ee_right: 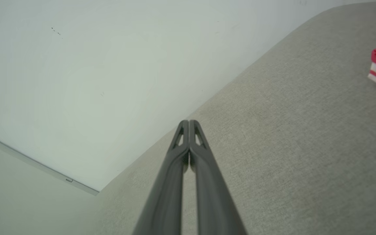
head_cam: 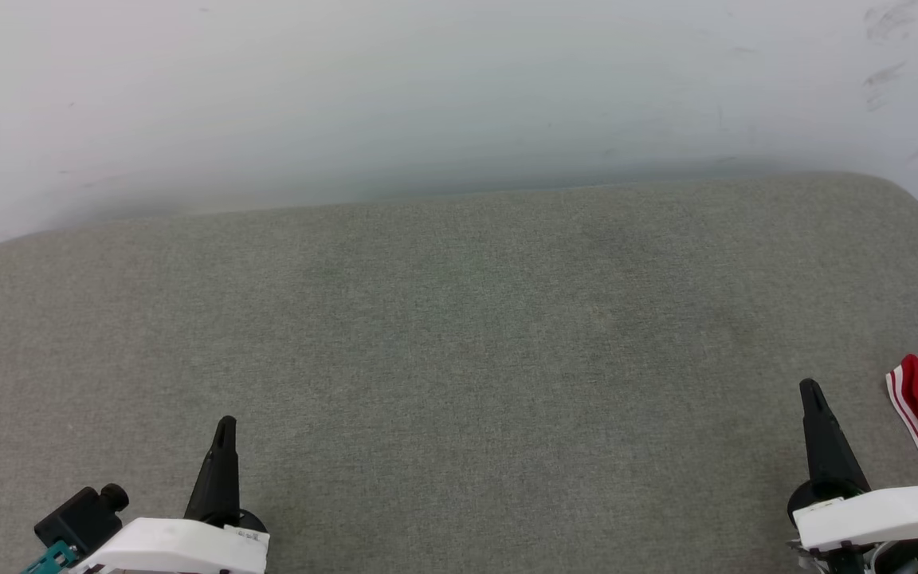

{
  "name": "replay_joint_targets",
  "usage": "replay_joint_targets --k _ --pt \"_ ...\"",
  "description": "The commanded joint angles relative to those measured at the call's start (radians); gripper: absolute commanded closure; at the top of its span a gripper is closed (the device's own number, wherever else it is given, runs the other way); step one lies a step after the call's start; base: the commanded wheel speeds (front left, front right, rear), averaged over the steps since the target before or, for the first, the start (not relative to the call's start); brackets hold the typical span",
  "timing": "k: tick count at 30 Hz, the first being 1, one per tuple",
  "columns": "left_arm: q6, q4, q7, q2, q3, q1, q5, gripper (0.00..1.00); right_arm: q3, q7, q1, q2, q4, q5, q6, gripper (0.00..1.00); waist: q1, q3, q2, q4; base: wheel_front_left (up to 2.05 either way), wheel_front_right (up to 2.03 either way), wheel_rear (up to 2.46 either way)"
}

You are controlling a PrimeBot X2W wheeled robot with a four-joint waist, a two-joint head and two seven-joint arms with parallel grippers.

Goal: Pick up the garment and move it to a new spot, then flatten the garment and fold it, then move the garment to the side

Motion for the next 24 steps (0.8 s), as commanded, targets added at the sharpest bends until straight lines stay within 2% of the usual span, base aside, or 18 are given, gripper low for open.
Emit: replay_joint_targets --k 1,24 --pt "-0.001 -0.006 0.008 0.009 0.004 -0.025 -0.033 1.0 -0.004 0.006 -0.027 -0.005 -0.007 0.035 0.0 1.0 0.0 0.0 -0.0001 0.001 0.0 0.0 0.0" --pt "-0.002 0.036 0.079 0.011 0.018 -0.068 -0.303 1.0 -0.016 0.068 -0.06 -0.003 0.035 0.307 0.0 1.0 0.0 -0.002 -0.0001 0.009 0.0 0.0 0.0"
